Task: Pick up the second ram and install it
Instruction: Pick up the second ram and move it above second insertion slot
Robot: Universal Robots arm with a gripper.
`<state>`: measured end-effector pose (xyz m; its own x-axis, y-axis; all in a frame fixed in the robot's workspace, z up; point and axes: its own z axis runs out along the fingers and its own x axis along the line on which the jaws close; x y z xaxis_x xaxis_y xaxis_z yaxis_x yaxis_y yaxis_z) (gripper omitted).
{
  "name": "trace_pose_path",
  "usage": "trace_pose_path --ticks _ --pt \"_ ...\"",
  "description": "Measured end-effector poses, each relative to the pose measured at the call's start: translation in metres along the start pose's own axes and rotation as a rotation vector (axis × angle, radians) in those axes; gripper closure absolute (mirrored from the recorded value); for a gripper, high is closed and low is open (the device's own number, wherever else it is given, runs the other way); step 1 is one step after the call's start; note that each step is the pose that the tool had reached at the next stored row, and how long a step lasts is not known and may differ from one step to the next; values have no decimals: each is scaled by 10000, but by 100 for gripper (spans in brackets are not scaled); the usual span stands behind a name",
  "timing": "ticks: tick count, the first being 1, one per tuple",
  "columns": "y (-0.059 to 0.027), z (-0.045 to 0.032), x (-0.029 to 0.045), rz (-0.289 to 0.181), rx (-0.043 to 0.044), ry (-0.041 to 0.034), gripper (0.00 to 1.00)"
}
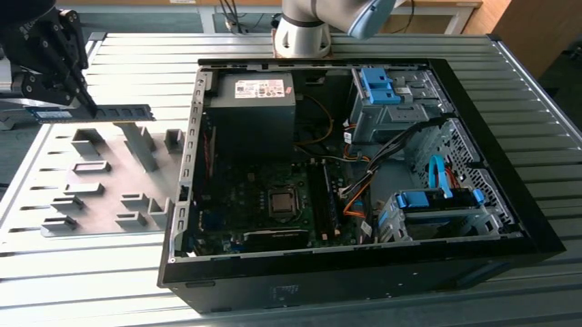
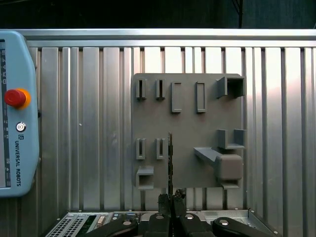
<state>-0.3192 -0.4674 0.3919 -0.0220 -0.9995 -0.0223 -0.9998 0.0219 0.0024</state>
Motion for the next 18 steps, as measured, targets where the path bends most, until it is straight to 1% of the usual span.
trace_pose_path --ticks 18 --pt "-184 0 -4 0 0 0 86"
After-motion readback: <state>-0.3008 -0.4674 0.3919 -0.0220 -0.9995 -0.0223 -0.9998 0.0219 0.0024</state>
